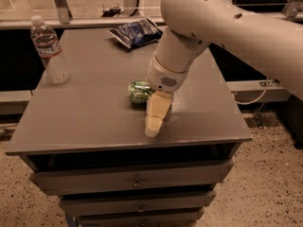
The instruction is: Knock green can over
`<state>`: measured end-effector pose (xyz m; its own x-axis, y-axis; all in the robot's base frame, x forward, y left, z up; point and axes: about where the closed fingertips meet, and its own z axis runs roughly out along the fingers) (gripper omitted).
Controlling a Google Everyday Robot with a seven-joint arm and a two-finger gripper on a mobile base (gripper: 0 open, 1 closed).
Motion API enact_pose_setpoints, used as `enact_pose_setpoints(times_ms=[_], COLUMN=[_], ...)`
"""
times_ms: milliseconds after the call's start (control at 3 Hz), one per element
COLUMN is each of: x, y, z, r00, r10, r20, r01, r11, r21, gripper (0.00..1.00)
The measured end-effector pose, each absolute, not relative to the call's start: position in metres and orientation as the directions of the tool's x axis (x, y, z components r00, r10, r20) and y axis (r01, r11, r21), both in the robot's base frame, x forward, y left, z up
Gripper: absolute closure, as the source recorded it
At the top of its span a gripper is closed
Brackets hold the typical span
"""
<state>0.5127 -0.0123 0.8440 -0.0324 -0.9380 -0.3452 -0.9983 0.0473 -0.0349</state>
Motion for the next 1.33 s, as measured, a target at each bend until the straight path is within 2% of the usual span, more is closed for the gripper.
enact_pose_setpoints(times_ms=[1000, 1333], x=[0.525, 0.523], y=[-0.113, -0.113], z=[0.909, 0.913], r00=[-0.158, -0.159], r10=[-0.675, -0.661], r20=[-0.721, -0.734], r01=[-0.949, -0.948], r11=[0.305, 0.309], r21=[-0.078, -0.072], gripper=[0.00, 0.00])
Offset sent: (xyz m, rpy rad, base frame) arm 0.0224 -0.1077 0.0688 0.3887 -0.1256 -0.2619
